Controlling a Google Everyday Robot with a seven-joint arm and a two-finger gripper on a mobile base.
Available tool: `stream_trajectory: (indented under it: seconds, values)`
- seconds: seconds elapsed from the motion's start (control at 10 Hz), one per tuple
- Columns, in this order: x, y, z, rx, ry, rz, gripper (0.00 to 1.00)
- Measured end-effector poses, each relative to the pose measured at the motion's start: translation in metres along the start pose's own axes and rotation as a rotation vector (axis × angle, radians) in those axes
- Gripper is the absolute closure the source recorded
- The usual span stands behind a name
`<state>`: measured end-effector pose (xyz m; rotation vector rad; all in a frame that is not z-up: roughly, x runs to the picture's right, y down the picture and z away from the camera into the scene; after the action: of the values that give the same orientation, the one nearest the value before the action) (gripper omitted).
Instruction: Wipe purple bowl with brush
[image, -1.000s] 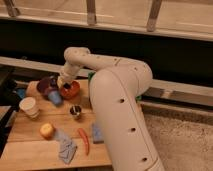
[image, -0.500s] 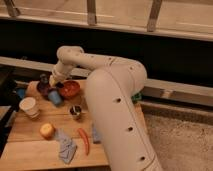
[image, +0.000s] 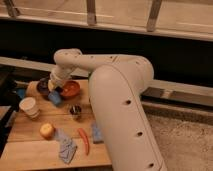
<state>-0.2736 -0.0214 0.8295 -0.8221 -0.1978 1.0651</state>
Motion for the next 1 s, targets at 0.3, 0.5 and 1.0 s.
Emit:
stream_trajectory:
  seconds: [0.3, 0.5, 1.0]
  values:
    - [-0.021, -0.024, -0.006, 0.010, -0.023, 0.005, 1.00]
    - [-0.033, -0.022, 0.000, -0.011, -0.032, -0.016, 1.00]
    - [-0.015, 0.026, 0.024, -0.075, -0.014, -0.050, 1.00]
